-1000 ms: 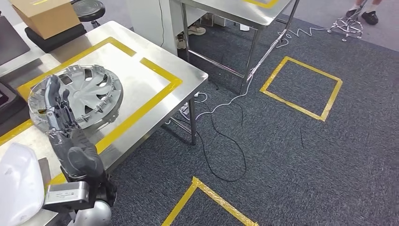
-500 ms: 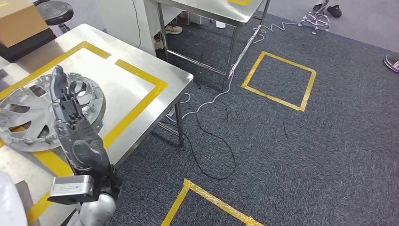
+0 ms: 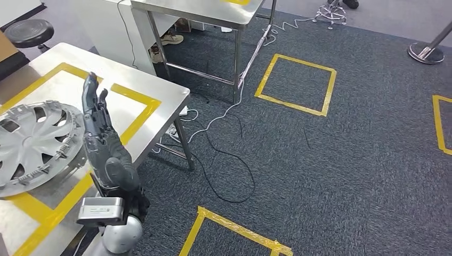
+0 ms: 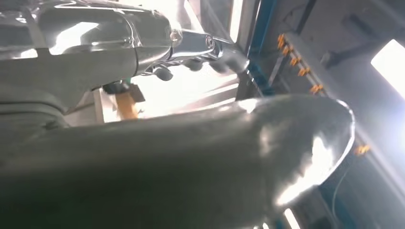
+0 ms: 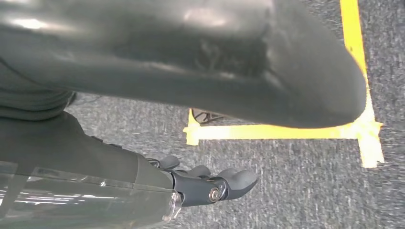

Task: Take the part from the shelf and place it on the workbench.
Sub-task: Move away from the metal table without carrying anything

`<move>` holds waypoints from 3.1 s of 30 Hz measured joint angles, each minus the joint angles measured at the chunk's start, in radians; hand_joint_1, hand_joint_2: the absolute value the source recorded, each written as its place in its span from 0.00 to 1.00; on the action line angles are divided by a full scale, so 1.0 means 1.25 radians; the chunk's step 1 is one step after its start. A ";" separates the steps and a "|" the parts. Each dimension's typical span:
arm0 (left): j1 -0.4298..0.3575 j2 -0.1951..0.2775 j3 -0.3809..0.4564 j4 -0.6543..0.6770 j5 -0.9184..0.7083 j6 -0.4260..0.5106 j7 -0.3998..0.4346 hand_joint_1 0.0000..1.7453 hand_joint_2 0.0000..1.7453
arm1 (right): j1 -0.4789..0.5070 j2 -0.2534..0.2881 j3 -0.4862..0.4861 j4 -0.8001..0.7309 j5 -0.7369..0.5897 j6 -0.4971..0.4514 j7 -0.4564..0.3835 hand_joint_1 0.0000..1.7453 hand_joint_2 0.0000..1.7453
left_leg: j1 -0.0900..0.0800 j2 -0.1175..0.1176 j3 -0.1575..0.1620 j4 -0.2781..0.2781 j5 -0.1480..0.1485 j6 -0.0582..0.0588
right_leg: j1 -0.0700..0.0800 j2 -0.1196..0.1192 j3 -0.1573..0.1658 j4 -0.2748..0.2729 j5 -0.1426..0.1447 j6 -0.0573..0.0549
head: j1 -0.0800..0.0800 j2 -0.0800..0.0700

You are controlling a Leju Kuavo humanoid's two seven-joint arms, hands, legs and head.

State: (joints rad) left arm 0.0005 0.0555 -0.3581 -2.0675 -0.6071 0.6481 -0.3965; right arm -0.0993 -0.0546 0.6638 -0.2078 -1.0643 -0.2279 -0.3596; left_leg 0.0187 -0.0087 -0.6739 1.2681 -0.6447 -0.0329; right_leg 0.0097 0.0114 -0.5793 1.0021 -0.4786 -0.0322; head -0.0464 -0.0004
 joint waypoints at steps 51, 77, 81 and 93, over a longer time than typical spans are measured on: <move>0.144 -0.017 0.110 -0.082 0.034 0.000 -0.056 0.00 0.00 | -0.028 0.011 0.011 0.000 0.039 -0.032 0.022 0.00 0.00 | 0.001 0.042 0.088 -0.189 0.093 0.029 | -0.015 -0.011 -0.062 0.131 -0.047 0.046 | 0.003 0.000; 0.140 -0.027 0.109 -0.079 0.059 0.000 -0.059 0.00 0.00 | -0.031 -0.007 0.018 -0.001 0.026 -0.020 0.024 0.00 0.00 | 0.003 0.011 0.083 -0.197 0.106 0.032 | -0.011 0.004 -0.064 0.159 -0.105 0.046 | 0.002 0.000; 0.153 -0.035 0.099 -0.074 0.041 0.000 -0.075 0.00 0.00 | -0.011 -0.007 0.019 0.000 0.025 -0.011 0.014 0.00 0.00 | 0.002 0.034 0.092 -0.197 0.097 0.030 | -0.015 -0.008 -0.071 0.151 -0.061 0.048 | 0.002 0.000; 0.147 -0.063 0.085 -0.056 0.065 0.000 -0.107 0.00 0.00 | -0.032 -0.003 0.022 -0.001 0.039 -0.015 0.026 0.00 0.00 | 0.001 0.004 0.015 -0.025 0.000 -0.003 | -0.006 -0.003 0.010 -0.005 -0.010 0.004 | -0.006 0.000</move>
State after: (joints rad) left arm 0.1846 -0.0227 -0.2523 -2.1380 -0.5254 0.6481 -0.5308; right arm -0.1388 -0.0586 0.6916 -0.2085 -1.0153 -0.2463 -0.3266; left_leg 0.0206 -0.0040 -0.6549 1.2370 -0.6453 -0.0362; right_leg 0.0024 0.0078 -0.5671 0.9955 -0.4906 -0.0278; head -0.0545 -0.0004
